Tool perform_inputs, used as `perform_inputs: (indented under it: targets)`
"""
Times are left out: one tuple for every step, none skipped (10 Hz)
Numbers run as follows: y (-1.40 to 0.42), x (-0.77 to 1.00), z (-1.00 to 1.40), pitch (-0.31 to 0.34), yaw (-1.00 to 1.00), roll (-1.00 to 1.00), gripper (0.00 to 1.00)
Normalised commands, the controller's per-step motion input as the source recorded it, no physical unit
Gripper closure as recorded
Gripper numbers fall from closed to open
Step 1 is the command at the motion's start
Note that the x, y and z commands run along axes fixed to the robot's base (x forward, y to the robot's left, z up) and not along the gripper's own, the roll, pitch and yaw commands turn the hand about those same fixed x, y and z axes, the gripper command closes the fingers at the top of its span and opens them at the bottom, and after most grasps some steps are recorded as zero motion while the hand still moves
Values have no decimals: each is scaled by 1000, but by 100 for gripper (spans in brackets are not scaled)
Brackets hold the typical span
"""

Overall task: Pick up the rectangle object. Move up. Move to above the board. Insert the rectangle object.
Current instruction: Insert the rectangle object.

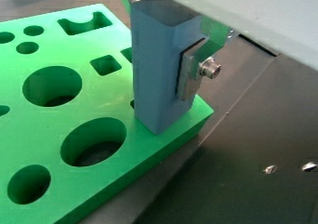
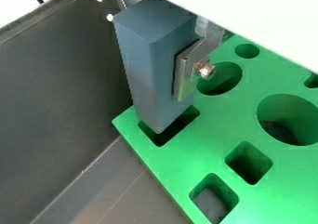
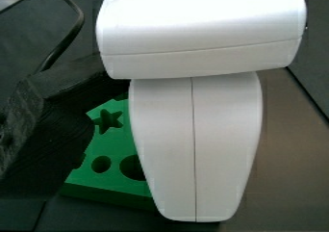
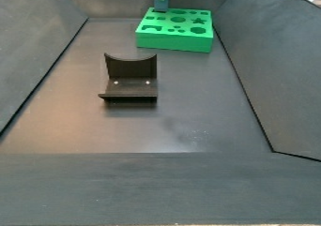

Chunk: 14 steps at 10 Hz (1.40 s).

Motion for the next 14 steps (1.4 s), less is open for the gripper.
perform_inputs:
  targets:
    - [89,0,-9,0,-243,0,100]
    - [0,26,0,0,-63,0,100]
    - [0,46,49,0,0,-7,100]
    - [0,34,14,0,0,-7,100]
    - [0,86,57,0,0,-19,100]
    - [0,120,51,0,0,-20,100]
    - [0,91,31,0,0,-6,100]
    - [17,17,0,0,0,0,100]
    - [60,0,-11,-9,0,0,100]
    - [51,0,-51,-20,0,0,100]
    - [80,0,-66,-27,-57,0,100]
    - [49,-23,-34,-29,-60,0,100]
    - [0,0,-11,-33,-37,0,100]
    - [0,0,-69,-49,-40,0,100]
